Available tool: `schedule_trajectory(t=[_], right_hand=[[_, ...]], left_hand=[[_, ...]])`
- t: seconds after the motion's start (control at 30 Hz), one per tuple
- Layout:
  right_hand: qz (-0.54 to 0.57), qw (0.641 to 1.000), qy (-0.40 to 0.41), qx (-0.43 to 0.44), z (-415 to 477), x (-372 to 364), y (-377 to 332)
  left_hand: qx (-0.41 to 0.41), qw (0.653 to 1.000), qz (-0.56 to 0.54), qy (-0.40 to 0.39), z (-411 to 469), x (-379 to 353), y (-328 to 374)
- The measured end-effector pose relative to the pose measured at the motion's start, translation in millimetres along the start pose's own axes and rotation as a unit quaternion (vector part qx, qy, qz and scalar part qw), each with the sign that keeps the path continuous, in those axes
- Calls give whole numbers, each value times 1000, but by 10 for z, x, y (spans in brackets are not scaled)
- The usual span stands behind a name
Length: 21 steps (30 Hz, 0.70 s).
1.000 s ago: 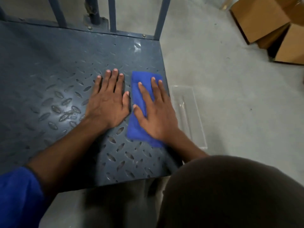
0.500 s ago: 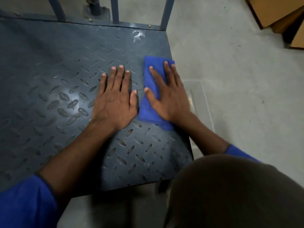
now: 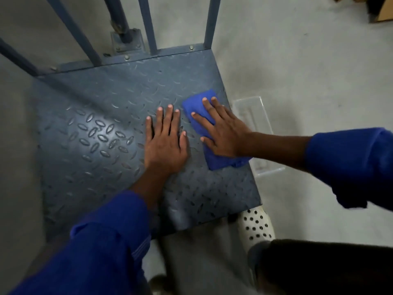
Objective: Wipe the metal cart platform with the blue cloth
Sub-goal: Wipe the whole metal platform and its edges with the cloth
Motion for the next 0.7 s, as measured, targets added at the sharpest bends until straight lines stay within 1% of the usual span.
schedule_trajectory(t=[0.13,0.23,0.27,0.33,0.37,0.47,0.53,0.57,0.67,0.7], right_hand=[[53,992,90,-77,-193,-129,-171],[99,967,164,-165,-439,-231,-372],[116,958,174,-196,-518,-255,-463],[139,945,160,-248,-647,-305,-667],[145,943,151,-260,-699,-324,-761],[148,943,129,-269,-761,-368,-920],[150,947,128,-255,-732,-374,-861],[152,952,133,-232,-703,-366,-786],[131,975,137,-119,-582,-310,-414],[121,977,143,-104,-517,-287,-249]], left_hand=[[10,1000,-11,-15,-7,17,25],[7,1000,-24,-7,-9,23,9],[8,1000,-25,-6,-10,28,9],[12,1000,-25,-9,1,30,11],[11,1000,-24,-12,3,26,19],[11,1000,-18,-14,17,-8,18],[16,999,-20,-19,21,-38,11],[16,1000,-20,-18,22,-45,16],[16,999,-21,-19,33,-37,18],[15,999,-22,-18,31,-38,13]])
Point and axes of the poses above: each hand's wrist, its own z-axis towards the middle knuckle, its own x-axis out of the back of the hand, y = z × x, the point moved 4 cm from there along z, towards the middle knuckle, and after that the axes turned 8 degrees about -y, right-handed, at the moved point
